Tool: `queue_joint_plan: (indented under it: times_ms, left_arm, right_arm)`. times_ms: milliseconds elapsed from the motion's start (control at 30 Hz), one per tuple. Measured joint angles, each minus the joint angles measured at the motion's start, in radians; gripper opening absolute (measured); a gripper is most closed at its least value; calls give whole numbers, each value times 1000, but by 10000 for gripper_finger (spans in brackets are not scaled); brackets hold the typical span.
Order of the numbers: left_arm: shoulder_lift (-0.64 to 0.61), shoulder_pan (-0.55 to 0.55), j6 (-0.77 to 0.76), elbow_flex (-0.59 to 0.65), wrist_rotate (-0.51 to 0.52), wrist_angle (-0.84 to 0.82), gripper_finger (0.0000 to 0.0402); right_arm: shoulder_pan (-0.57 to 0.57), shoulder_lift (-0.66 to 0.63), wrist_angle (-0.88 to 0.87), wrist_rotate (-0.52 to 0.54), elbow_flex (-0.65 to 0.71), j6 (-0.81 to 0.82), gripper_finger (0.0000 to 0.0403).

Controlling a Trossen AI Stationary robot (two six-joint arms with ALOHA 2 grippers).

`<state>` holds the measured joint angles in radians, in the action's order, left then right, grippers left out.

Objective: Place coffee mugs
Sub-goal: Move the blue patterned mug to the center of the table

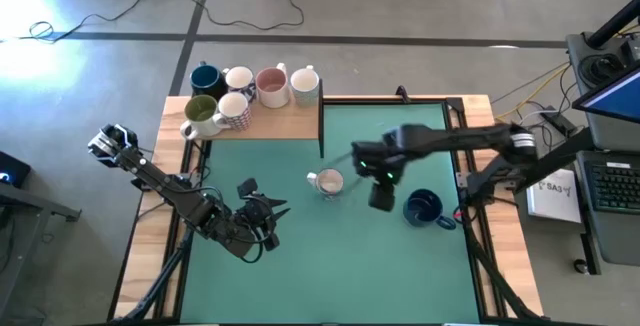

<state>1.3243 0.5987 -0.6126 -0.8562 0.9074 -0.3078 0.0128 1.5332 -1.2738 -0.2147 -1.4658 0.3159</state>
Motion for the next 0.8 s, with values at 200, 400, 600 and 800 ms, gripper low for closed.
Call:
queue_joint_plan:
  times_ms: [200, 400, 600, 800]
  left_arm:
    - [0, 0, 0, 0, 0, -1, 79]
    - [0, 0, 0, 0, 0, 0, 79]
    - [0, 0, -4, 0, 0, 0, 79]
    - [0, 0, -4, 0, 0, 0, 79]
  right_arm:
    - [-138, -164, 43, 47, 243, 342, 123]
    - [-224, -254, 84, 101, 429, 509, 123]
    - [-251, -299, 171, 90, 559, 565, 123]
    - [-263, -316, 246, 53, 622, 593, 123]
